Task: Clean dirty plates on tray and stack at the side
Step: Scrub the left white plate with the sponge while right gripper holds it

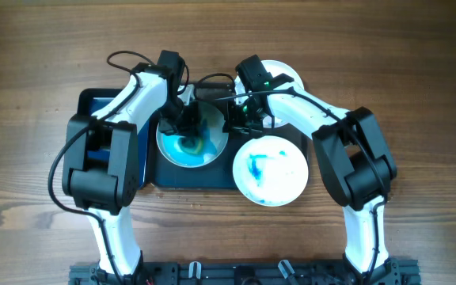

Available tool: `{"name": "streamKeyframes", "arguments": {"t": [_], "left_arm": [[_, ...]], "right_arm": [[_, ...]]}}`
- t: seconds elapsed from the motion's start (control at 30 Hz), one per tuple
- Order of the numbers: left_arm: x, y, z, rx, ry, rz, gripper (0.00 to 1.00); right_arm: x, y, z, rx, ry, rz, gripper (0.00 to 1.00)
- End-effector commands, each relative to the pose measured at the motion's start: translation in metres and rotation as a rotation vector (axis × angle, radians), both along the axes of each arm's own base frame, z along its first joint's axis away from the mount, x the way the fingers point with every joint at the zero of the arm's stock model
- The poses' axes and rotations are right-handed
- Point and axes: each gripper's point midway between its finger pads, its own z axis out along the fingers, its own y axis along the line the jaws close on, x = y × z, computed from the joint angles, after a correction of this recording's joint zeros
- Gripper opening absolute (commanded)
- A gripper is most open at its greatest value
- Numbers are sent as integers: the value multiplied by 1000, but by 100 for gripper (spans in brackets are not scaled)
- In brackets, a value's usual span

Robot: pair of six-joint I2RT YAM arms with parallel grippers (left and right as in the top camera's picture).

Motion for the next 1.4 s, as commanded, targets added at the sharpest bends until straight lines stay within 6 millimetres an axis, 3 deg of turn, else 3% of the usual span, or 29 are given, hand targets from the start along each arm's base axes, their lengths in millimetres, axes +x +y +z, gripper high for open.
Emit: {"name": "streamKeyframes", "arguments": {"t": [0.0,0.1,0.13,0.2,0.27,0.33,0.47,0.57,0.67,0.73,0.8,0.87,0.9,0.93,1.0,1.07,1.17,1.27,1.37], "left_arm": [[-3,-51,-3,-255,-1,-73,4],[21,-36,-12,-152,-95,-40,4],[31,-20,-19,-49,-119,20,4],[51,51,-29,344,-199,236,4],[55,92,-24,555,-245,327,4],[51,110,-20,645,-245,355,4],[20,100,-25,610,-109,325,4],[-14,44,-28,277,70,103,4],[-31,-4,-15,-33,121,-63,4],[-33,-21,-7,-160,108,-132,4],[-29,-25,-6,-190,85,-147,4],[-8,-27,-8,-202,-3,-143,4],[4,-25,-10,-188,-39,-101,4],[24,-9,-17,-92,-85,-3,4],[52,47,-28,210,-155,240,4],[61,72,-21,348,-203,296,4],[69,88,6,440,-246,357,4],[76,90,48,442,-286,382,4],[62,93,72,454,-247,396,4]], "right_arm": [[-18,4,-35,-24,83,9,4],[-18,4,-35,-24,81,11,4],[-18,4,-34,-24,81,12,4],[-18,4,-35,-24,79,16,4],[-18,4,-35,-24,78,18,4],[-18,4,-35,-23,74,23,4],[-18,4,-34,-22,72,26,4],[-18,4,-34,-22,71,28,4],[-18,4,-34,-22,71,28,4],[-18,4,-34,-22,71,28,4],[-18,4,-34,-22,70,29,4],[-18,4,-34,-22,71,29,4],[-18,4,-35,-22,70,29,4],[-18,4,-34,-22,69,30,4],[-18,4,-35,-24,67,30,4],[-17,3,-35,-32,63,28,4],[-15,3,-35,-33,56,24,4],[-13,-1,-38,-61,59,-4,4],[-13,-3,-37,-72,56,-3,4]]}}
